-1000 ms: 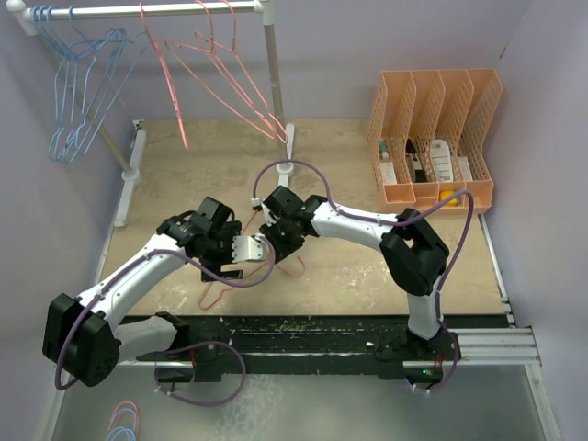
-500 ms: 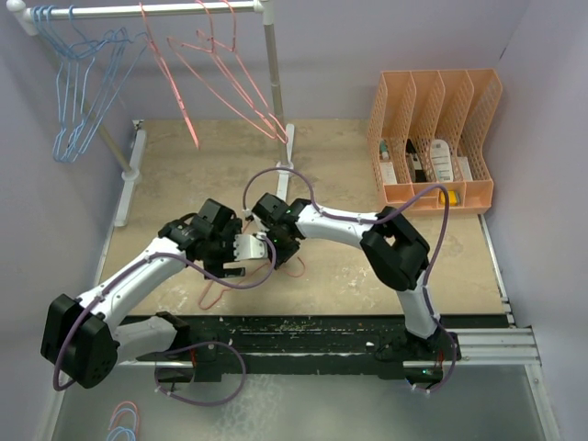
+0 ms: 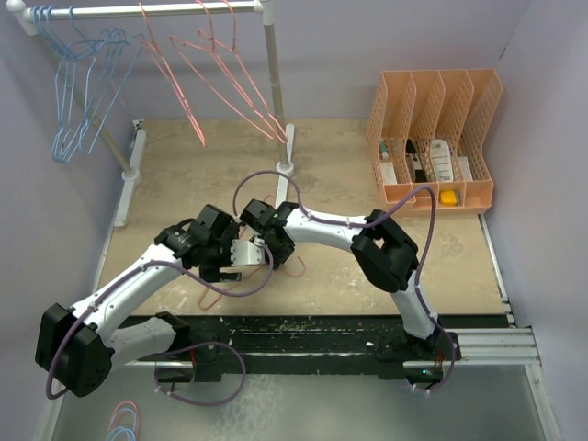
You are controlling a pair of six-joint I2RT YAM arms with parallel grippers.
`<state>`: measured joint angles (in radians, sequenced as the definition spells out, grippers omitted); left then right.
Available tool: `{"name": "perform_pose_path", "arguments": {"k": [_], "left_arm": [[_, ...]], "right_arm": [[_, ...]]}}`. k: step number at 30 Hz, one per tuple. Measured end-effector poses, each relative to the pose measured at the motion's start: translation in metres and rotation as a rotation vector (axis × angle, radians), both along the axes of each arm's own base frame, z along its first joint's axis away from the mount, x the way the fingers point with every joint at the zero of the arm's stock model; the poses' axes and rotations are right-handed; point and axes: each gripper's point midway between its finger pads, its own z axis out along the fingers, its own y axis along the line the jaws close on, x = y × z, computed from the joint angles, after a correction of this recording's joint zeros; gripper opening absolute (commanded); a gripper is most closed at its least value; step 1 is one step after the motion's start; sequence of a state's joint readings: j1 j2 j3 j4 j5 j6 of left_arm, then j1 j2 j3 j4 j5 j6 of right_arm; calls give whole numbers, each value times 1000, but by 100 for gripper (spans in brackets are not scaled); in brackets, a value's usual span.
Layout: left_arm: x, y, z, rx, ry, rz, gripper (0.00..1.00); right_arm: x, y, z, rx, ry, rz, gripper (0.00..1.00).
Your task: Organize the hangers
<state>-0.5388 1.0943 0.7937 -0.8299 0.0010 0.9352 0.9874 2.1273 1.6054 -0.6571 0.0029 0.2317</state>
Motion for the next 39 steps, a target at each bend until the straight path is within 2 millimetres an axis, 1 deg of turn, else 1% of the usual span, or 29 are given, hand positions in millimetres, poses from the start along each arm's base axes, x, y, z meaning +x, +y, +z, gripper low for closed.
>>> {"name": "perform_pose_path", "arguments": {"k": [2,3,4,5,6,7,11,18,22,27,32,36,39], "left_arm": [[-4,3,-5,27,2,-6,99],[-6,5,-8,42,6,-11,99],[-8,6,-11,55,10,-18,99],[-11,6,-14,67,16,-25,99],[-13,6,-15,77,17,-34,99],[-14,4,-15,81,17,-44,99],[-18,-7,-15,79,13,-84,99],[-31,-24,-18,58,56,-122,99],[-28,-24,-21,62,45,-117,99],[-34,-16,-35,93,70,-117,100],[-35,-6,-47,120,109,-93,100],[-27,9,-54,126,135,-34,99],[-24,14,-57,123,145,-18,98]], "right_arm": [[-1,1,-1,-15,-13,3,35],[-1,1,-1,-22,-21,2,32],[-1,1,-1,-26,-26,4,28],[-1,1,-1,-29,-30,3,19],[-1,1,-1,-31,-34,1,6],[0,1,-2,-32,-38,-5,0],[0,2,-2,-26,-35,-13,0],[-11,17,1,49,28,8,0],[-17,21,2,72,61,18,0],[-14,23,6,84,67,13,0],[-6,18,10,89,65,-8,0],[3,14,23,111,51,-30,0],[9,15,36,141,35,-38,0]]}}
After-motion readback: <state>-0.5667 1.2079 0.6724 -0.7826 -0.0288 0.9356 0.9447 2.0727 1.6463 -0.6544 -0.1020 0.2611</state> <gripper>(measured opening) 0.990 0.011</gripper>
